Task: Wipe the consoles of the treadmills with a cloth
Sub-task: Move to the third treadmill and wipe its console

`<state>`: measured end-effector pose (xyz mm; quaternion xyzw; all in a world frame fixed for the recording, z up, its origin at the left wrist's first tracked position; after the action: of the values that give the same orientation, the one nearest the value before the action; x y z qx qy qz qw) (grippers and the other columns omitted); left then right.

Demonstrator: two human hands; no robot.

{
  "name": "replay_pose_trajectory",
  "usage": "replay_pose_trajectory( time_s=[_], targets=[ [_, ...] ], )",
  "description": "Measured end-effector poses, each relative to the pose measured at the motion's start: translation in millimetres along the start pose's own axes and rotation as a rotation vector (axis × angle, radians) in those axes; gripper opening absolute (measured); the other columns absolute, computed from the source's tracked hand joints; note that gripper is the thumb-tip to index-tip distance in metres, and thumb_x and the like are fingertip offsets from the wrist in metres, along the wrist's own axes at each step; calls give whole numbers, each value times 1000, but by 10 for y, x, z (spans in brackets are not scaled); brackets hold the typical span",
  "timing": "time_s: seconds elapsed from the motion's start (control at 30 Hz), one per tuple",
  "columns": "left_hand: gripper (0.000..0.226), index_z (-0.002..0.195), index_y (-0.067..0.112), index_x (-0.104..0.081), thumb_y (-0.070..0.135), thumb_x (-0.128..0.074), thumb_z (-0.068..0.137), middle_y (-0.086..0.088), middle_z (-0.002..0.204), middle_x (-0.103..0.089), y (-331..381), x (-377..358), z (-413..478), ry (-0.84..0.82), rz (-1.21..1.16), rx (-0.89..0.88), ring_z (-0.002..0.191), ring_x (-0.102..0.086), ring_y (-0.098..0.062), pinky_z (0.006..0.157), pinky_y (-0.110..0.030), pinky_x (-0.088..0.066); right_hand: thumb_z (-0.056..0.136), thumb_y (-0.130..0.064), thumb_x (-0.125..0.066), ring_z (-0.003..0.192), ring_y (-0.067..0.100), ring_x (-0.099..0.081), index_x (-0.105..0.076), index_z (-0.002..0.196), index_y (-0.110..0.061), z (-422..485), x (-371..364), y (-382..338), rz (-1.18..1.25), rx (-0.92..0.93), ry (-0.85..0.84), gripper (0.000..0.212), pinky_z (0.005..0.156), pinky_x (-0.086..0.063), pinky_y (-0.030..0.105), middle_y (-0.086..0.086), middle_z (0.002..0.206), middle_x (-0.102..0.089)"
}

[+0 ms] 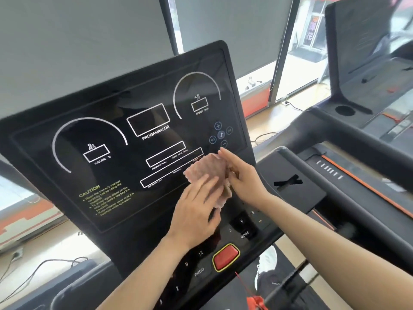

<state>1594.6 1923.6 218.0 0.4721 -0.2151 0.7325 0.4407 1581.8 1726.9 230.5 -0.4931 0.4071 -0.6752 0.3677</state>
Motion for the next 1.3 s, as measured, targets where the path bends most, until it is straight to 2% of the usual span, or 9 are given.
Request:
replay_pose_trajectory(
  time_s=[0.13,0.23,0.3,0.4,0.57,0.73,0.9,1.07,1.3],
  targets=[
    [65,162,23,-29,50,-39,104,-8,172,-21,-189,-251,447,-315,269,-170,161,-9,-32,129,-52,-16,92,15,-42,135,3,-53,-47,151,-24,-2,110,84,68,-78,65,71,118,-42,36,-6,145,-59],
    [63,162,30,-27,56,-31,105,-9,173,-10,-315,-374,547,-379,415,-244,161,1,-37,130,-51,-2,92,11,-47,121,14,-61,-52,146,-23,-10,219,257,3,-118,266,64,108,-51,45,-2,136,-64],
    [61,159,34,-33,61,-29,104,-7,173,-11,-342,-356,623,-379,465,-250,160,4,-38,130,-51,3,93,5,-53,129,20,-55,-49,148,-21,22,327,441,-102,-173,386,61,110,-47,47,-2,143,-56],
    [60,159,40,-30,62,-30,103,-9,173,-16,-390,-137,916,-308,531,-196,159,4,-43,129,-56,1,99,-18,-63,145,26,-39,-31,159,-26,95,432,650,-207,-316,321,68,120,-36,49,1,152,-47],
    [71,162,43,-12,70,-30,99,-11,174,-8,-652,523,1663,-144,657,-103,158,4,-47,128,-60,-1,99,-28,-64,137,13,-51,-20,154,-57,196,374,649,-15,-268,207,76,116,-43,38,-13,150,-53],
    [82,158,37,-28,80,-38,89,-17,173,-10,-794,987,2244,-58,671,-102,156,-2,-52,125,-63,2,99,-29,-64,127,3,-45,-27,154,-52,277,394,574,50,-266,211,71,111,-36,27,-24,140,-49],
    [83,157,39,-23,83,-34,88,-21,171,-11,-698,923,2563,-52,703,-71,152,-10,-59,117,-76,-12,99,-23,-63,142,16,-44,-35,153,-48,243,465,652,71,-307,191,66,119,-36,37,-13,153,-47],
    [68,157,48,-28,75,-30,94,-15,173,-11,-552,599,2528,-116,632,-242,155,-1,-55,120,-72,5,97,-11,-66,140,10,-45,-46,152,-29,131,533,670,171,-309,186,61,120,-34,31,-2,150,-52],
    [58,152,42,-42,61,-38,98,-6,171,-25,-242,-10,2022,-212,446,-360,159,-10,-39,125,-65,-5,92,-5,-67,129,13,-59,-59,141,-21,-29,567,859,187,-356,200,52,119,-40,43,-5,136,-66]
  ],
)
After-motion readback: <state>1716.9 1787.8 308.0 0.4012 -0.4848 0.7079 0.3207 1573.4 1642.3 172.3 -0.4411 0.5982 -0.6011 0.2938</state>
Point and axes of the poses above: each hand's wrist, its own z-axis towards the middle knuckle, its own x-axis out of the back of the hand, y = z × x, the point moved 1 cm from there along z, towards the middle knuckle
